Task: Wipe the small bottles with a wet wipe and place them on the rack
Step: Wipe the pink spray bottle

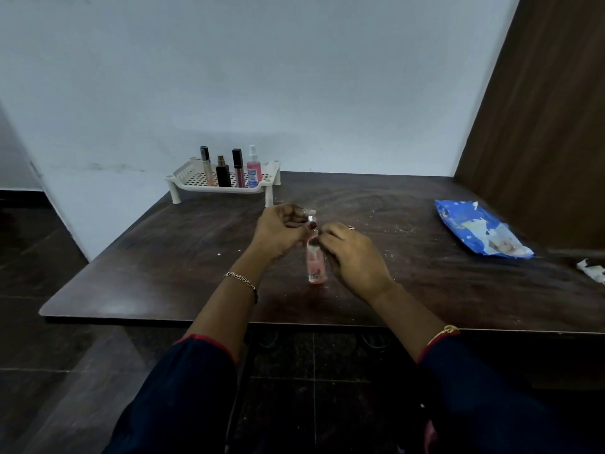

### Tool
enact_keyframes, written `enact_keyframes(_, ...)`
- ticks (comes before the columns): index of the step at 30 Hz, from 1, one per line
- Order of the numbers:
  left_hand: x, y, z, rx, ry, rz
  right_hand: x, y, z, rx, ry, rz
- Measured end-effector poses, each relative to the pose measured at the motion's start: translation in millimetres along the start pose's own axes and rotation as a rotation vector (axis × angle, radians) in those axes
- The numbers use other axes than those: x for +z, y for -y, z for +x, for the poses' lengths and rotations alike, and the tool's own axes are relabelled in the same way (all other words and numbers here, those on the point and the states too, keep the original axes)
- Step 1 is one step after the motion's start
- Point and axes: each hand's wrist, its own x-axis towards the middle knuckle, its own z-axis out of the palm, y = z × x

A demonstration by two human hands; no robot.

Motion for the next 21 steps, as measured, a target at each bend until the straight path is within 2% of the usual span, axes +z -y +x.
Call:
enact_keyframes(8, 1.3, 2.5, 7.2, 0.015, 0.021, 0.010, 7.8, 8.5, -25.8, -0.183, 0.224, -0.189)
enact_keyframes(14, -6.1, 6.3, 9.2, 0.046, 0.069, 0.016, 12.8, 0.9, -40.2, -0.080, 0.251, -0.005)
enact_keyframes(17, -9.8, 8.6, 7.1, 0.063, 0.087, 0.007, 10.7, -11.7, -42.1, 0.063, 0.176, 0.143)
enact_keyframes(21, -10.0, 10.5, 3.3, 0.087, 0.143, -0.101, 4.5, -19.4, -23.7, 0.282, -0.134, 0.320)
